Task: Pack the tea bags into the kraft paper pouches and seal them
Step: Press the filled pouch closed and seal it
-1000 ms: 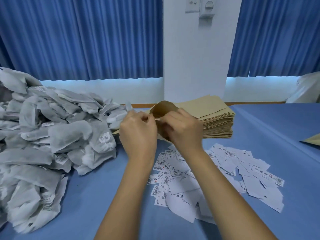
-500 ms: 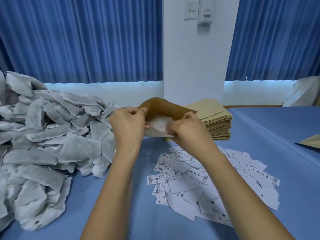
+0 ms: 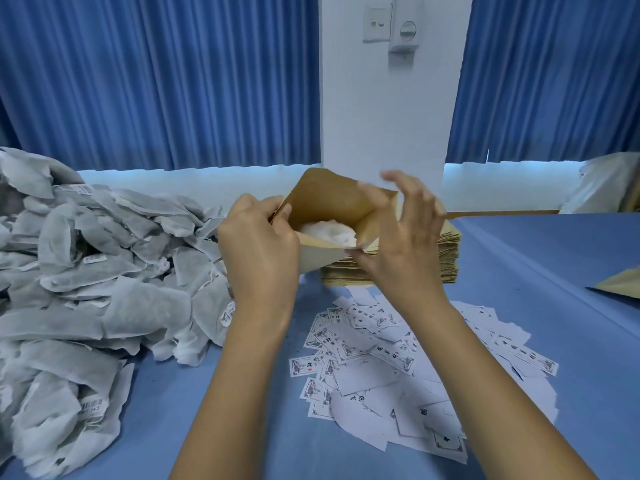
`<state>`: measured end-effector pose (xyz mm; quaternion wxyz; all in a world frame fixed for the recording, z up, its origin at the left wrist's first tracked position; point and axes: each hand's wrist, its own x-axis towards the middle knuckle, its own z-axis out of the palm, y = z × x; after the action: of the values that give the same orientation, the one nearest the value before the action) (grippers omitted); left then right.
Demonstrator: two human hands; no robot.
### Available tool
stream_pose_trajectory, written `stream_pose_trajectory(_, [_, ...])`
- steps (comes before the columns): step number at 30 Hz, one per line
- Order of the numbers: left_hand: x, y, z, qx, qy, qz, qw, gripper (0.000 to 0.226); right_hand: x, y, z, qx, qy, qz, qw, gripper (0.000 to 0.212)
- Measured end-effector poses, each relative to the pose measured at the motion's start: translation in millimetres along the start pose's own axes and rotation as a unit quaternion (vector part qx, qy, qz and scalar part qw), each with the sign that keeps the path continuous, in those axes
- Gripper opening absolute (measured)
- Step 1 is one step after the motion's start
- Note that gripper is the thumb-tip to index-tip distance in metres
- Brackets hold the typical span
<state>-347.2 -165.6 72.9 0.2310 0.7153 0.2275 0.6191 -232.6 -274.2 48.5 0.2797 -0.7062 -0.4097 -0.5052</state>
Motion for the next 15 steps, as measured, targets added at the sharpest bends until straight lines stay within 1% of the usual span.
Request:
stream_pose_trajectory(1, [0.5, 3.8, 0.4, -0.009, 0.002, 0.014, 1.000, 0.021, 2.4, 3.0, -4.6, 0.005, -0.005, 0.018, 1.000, 0.093])
stream_pose_trajectory(2, [0.6, 7.8, 0.4, -0.019, 0.004, 0.029, 0.999, 0.024, 5.5, 6.0, -8.8, 0.014, -0.013, 0.029, 0.999, 0.100])
stream_pose_trajectory(5, [0.4, 18.1, -1.3, -0.047, -0.001, 0.080, 0.996, 0.034, 16.2, 18.3, -20.6, 0.017, -0.057, 0.035, 0.998, 0.103])
stream_pose_trajectory(6, [1.1, 19.9, -2.3, -0.049, -0.001, 0.094, 0.994, 0.038, 19.3, 23.2, -24.2, 0.020, -0.068, 0.032, 0.997, 0.098])
stream_pose_trajectory(7, [2.8, 20.2, -3.3, -0.050, 0.001, 0.105, 0.993, 0.041, 21.8, 28.3, -27.1, 0.027, -0.063, 0.030, 0.997, 0.084])
stream_pose_trajectory(9, [8.5, 17.7, -4.6, -0.069, 0.001, 0.121, 0.990, 0.043, 26.1, 37.6, -31.4, 0.034, 0.000, 0.031, 0.999, 0.039])
stream_pose_trajectory(10, [12.1, 14.7, -3.8, -0.092, -0.007, 0.122, 0.988, 0.041, 26.8, 41.6, -31.6, 0.037, 0.034, 0.043, 0.998, 0.020])
stream_pose_trajectory(11, [15.4, 11.2, -1.8, -0.118, -0.021, 0.114, 0.986, 0.037, 26.5, 44.7, -30.5, 0.042, 0.061, 0.063, 0.995, 0.011])
stream_pose_trajectory(13, [18.4, 1.6, 5.7, -0.161, -0.044, 0.082, 0.983, 0.037, 23.9, 47.9, -23.8, 0.050, 0.095, 0.105, 0.989, 0.013])
stream_pose_trajectory(15, [14.1, -11.8, 17.8, -0.175, -0.054, 0.031, 0.983, 0.046, 18.7, 52.4, -14.4, 0.063, 0.098, 0.121, 0.986, 0.016])
